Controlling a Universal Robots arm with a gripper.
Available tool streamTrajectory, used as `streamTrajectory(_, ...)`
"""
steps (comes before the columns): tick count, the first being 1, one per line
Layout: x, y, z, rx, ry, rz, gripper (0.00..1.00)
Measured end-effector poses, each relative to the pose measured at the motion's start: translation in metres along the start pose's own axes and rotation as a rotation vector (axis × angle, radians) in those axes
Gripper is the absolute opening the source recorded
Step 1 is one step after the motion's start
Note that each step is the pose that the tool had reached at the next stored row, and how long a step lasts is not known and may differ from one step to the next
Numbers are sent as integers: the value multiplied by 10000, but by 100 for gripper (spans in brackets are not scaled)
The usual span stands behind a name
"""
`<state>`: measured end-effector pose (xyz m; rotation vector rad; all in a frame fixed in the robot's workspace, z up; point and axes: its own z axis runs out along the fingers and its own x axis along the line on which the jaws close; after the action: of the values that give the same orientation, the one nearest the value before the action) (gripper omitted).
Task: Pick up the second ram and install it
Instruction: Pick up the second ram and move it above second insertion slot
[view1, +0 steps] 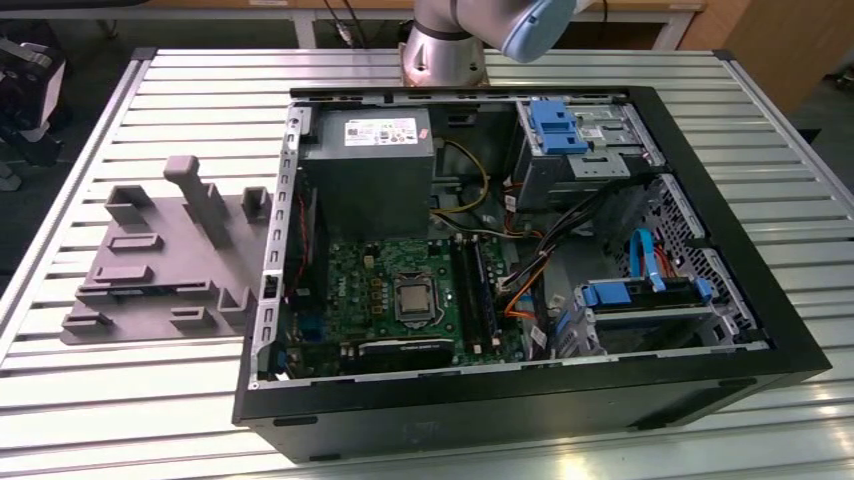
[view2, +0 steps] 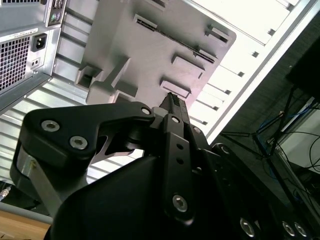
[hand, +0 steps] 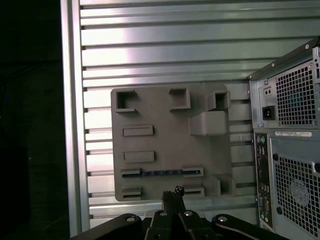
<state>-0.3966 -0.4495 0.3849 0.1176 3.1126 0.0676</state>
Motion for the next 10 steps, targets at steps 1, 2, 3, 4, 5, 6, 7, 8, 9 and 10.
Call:
streamTrajectory(1,0,0,0,0,0,-9,11)
streamTrajectory(2,0,0,0,-1,1,-30,11)
streamTrajectory(3,0,0,0,-1,3,-61,11)
streamTrajectory(4,1,0,0,-2,5,-103,11)
streamTrajectory(5,1,0,0,-3,7,-160,11)
streamTrajectory(6,1,0,0,-5,11,-234,11)
streamTrajectory(7,0,0,0,-7,15,-316,11)
streamTrajectory(8,0,0,0,-10,18,-400,11)
streamTrajectory(9,0,0,0,-12,22,-486,11)
streamTrajectory(10,0,0,0,-13,26,-576,11)
